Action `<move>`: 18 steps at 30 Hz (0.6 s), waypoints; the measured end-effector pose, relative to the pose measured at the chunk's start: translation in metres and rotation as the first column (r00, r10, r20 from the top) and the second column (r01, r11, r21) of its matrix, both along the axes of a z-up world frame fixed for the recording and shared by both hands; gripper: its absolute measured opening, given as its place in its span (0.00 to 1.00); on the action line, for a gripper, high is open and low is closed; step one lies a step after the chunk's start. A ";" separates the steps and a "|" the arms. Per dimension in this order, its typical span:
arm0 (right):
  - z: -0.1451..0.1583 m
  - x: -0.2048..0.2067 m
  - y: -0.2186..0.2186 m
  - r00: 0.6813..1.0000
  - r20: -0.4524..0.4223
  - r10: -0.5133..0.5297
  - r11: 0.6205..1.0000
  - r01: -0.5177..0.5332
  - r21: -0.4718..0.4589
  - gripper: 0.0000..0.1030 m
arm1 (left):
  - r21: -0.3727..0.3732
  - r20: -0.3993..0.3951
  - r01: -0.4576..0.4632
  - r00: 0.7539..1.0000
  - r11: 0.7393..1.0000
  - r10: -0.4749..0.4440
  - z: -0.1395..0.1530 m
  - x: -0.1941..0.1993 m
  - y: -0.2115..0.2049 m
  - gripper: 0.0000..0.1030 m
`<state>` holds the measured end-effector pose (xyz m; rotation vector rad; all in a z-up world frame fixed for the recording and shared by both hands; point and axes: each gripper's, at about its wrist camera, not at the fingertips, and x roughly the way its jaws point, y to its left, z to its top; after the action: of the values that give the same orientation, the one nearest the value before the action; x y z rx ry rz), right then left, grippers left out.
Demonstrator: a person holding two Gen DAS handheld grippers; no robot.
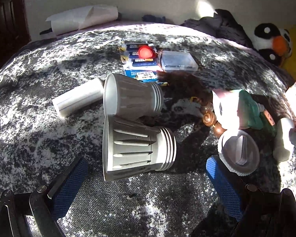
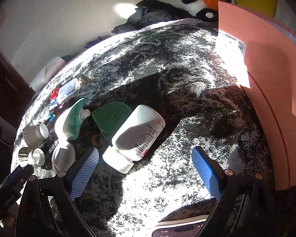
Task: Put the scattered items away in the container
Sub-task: 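Open both tools to drop the items into the box, then withdraw, then grasp the white pill bottle with right tool while left grasps a grey ribbed cup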
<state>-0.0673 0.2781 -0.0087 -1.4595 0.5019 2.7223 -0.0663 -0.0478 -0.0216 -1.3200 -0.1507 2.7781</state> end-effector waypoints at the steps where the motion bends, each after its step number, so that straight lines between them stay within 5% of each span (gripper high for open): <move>1: -0.002 -0.005 0.001 1.000 0.009 -0.012 1.000 0.012 0.000 0.94 | -0.006 0.005 0.001 1.000 1.000 -0.001 -0.003 -0.004 0.001 0.97; 3: -0.008 -0.012 0.004 0.999 0.031 -0.025 0.999 0.026 -0.033 0.90 | -0.002 0.012 0.001 1.000 1.000 -0.001 -0.008 -0.011 0.002 0.94; 5: -0.017 -0.017 0.007 0.998 0.066 -0.016 0.994 0.023 -0.107 0.82 | 0.007 0.022 0.004 1.000 1.000 -0.004 -0.012 -0.016 0.000 0.79; 6: -0.019 -0.019 0.007 0.997 0.075 -0.010 0.990 0.021 -0.139 0.75 | 0.008 0.042 0.003 0.999 1.000 -0.003 -0.014 -0.020 -0.003 0.56; 8: -0.015 -0.019 0.003 0.998 0.052 0.026 0.983 -0.016 -0.181 0.49 | 0.043 0.049 -0.012 0.999 0.999 0.010 -0.013 -0.020 -0.012 0.56; 11: -0.001 -0.015 -0.007 0.999 0.001 0.046 0.995 -0.046 -0.086 0.45 | 0.072 0.032 -0.055 0.998 0.996 0.053 -0.002 -0.015 -0.023 0.55; 18: 0.019 0.000 -0.011 0.995 -0.053 0.084 0.986 -0.090 -0.141 0.44 | 0.097 -0.059 -0.062 0.996 0.993 0.068 0.039 0.006 -0.026 0.54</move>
<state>-0.0676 0.2668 0.0102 -1.4855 0.6640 2.8480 -0.0608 -0.0742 0.0179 -1.2266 -0.3246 2.8220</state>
